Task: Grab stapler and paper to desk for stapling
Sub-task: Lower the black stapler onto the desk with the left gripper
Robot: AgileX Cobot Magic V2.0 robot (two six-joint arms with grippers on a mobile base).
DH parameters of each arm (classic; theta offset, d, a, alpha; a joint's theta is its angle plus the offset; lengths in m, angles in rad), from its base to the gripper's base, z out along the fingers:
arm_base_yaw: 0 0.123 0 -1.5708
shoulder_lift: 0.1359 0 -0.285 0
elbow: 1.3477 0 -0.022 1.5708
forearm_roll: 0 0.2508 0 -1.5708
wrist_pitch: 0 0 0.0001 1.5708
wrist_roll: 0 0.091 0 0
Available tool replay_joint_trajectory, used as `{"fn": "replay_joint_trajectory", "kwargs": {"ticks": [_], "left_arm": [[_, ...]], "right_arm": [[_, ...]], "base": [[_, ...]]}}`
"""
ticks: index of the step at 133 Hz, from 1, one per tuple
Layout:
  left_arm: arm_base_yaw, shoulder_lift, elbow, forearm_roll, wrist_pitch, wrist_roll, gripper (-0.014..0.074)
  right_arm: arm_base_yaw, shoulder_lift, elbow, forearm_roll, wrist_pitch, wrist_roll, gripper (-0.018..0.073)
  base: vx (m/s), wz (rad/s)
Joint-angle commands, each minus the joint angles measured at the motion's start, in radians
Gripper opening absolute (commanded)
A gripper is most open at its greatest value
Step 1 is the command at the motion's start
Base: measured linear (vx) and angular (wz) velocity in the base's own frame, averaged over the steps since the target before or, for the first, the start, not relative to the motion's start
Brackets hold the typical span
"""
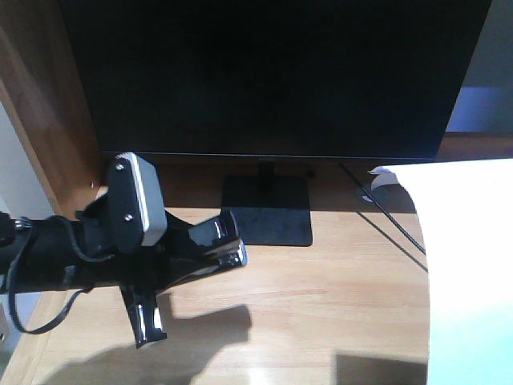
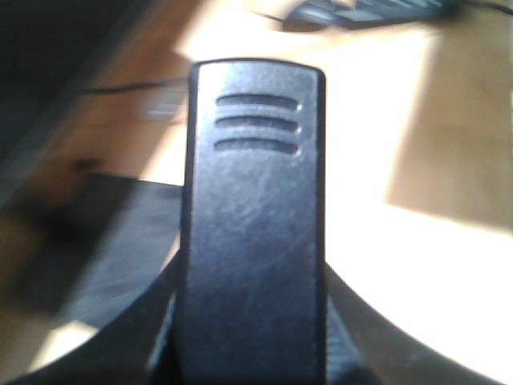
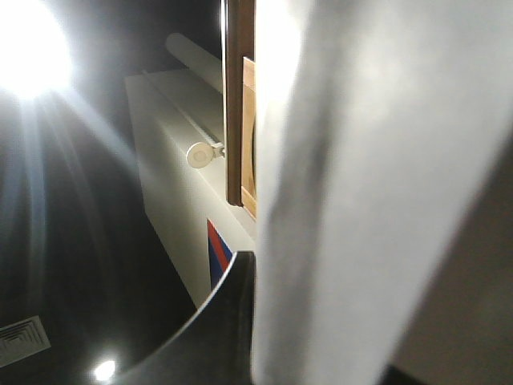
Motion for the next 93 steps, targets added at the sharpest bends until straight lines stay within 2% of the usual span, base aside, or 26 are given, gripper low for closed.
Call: {"fn": "replay_joint_trajectory", "kwargs": {"ticks": [1,50,79,93], "left_arm": [[0.027,0.045,-0.038,-0.099,0.115,0.113,-0.0006],[0.047,0.306,-0.118,-0.046,0.268,0.123,-0.0006],[0.045,0.427,-0.191,0.021,0.275,0.123,-0.0006],[0.045,0.466,-0.213,0.021,0.287,0.123,-0.0006]], "right_arm": [[-0.007,0.015,-0.024,-0.003,-0.04,-0.008,-0.0006],[-0.007,0.015,-0.024,-0.003,-0.04,-0.008,-0.0006],[-0.007,0.015,-0.024,-0.004,-0.04,-0.008,-0.0006],[-0.007,0.015,-0.024,-0.004,-0.04,-0.008,-0.0006]], "base": [[0.0,0.0],[0.0,0.0],[0.0,0.0],[0.0,0.0]]}}
